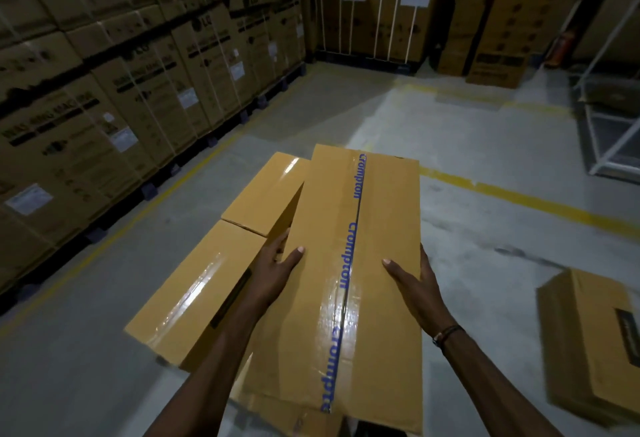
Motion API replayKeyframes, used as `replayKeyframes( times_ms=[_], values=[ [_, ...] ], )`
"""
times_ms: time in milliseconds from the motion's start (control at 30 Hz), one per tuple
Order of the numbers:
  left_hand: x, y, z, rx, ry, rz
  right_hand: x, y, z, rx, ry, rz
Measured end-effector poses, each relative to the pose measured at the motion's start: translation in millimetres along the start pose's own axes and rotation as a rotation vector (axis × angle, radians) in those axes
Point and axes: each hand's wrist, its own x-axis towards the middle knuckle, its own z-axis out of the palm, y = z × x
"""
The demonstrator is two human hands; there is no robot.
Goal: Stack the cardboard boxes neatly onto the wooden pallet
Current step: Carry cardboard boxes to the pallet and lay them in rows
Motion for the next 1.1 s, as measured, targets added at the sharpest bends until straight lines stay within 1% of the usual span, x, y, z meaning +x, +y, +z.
replayKeyframes(
  times_ms=[100,400,533,667,733,867,1000,1100],
  values=[
    [50.0,-0.9,9.0,0.004,-0.014,-0.005,48.0,1.8,3.7,-0.01,0.01,0.014],
    [209.1,-3.7,28.8,0.066,-0.03,-0.111,211.3,8.1,24.7,-0.044,0.01,0.103],
    [271.6,-23.2,32.7,0.073,-0.034,-0.144,271.3,29.7,42.7,-0.078,0.046,0.173],
    [330.2,-57.2,32.7,0.097,-0.057,-0.132,319.0,74.2,66.2,-0.092,0.071,0.175],
    [358.3,-82.6,32.5,0.103,-0.08,-0.124,337.9,99.1,79.3,-0.087,0.088,0.172],
    [413.3,-137.2,29.7,0.093,-0.125,-0.104,367.6,125.5,117.5,-0.058,0.131,0.167],
    [470.9,-197.7,33.8,0.049,-0.125,-0.087,412.2,164.7,144.5,-0.046,0.147,0.131],
    [513.1,-232.8,39.2,0.066,-0.133,-0.065,444.6,194.9,160.1,-0.031,0.181,0.129]
  ],
)
